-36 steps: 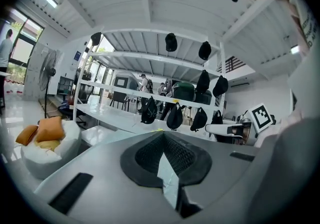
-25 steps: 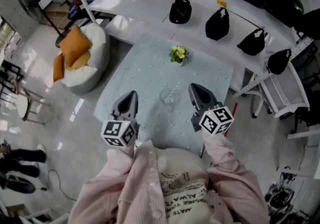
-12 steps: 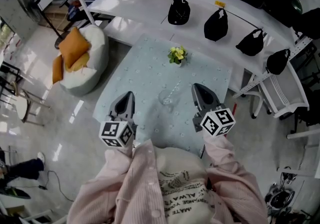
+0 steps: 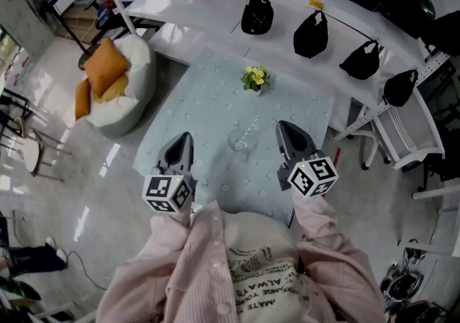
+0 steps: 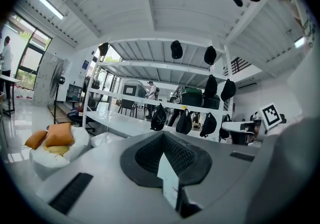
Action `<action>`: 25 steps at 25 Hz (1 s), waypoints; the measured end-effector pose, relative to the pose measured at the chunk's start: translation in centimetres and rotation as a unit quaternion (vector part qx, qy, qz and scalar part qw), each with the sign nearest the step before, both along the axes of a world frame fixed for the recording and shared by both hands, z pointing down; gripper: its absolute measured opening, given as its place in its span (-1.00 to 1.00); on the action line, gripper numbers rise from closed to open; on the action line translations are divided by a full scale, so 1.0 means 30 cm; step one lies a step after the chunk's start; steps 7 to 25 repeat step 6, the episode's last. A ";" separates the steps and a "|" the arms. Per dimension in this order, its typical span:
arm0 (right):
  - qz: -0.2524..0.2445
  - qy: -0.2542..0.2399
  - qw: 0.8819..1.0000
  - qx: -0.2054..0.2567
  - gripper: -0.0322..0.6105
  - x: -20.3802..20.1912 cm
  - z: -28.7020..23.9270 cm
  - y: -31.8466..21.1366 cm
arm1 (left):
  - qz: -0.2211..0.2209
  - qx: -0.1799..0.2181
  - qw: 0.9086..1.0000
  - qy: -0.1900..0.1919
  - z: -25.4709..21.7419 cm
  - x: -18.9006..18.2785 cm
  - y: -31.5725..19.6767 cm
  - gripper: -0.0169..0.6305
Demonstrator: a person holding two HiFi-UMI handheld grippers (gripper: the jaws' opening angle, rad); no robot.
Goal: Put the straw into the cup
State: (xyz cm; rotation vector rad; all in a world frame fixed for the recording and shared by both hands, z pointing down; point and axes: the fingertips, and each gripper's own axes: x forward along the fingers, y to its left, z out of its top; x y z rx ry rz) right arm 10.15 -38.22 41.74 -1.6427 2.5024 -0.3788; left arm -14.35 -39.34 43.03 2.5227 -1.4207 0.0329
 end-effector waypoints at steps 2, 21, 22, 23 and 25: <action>0.000 0.001 1.000 0.000 -0.90 0.001 0.003 0.001 | 0.000 0.000 1.000 0.001 0.000 0.002 0.000 -0.95; 0.000 0.003 1.000 -0.002 -0.90 0.000 0.006 0.001 | -0.003 -0.005 1.000 -0.001 0.008 -0.003 0.000 -0.95; 0.000 0.003 1.000 -0.002 -0.90 0.000 0.006 0.001 | -0.003 -0.005 1.000 -0.001 0.008 -0.003 0.000 -0.95; 0.000 0.003 1.000 -0.002 -0.90 0.000 0.006 0.001 | -0.003 -0.005 1.000 -0.001 0.008 -0.003 0.000 -0.95; 0.000 0.003 1.000 -0.002 -0.90 0.000 0.006 0.001 | -0.003 -0.005 1.000 -0.001 0.008 -0.003 0.000 -0.95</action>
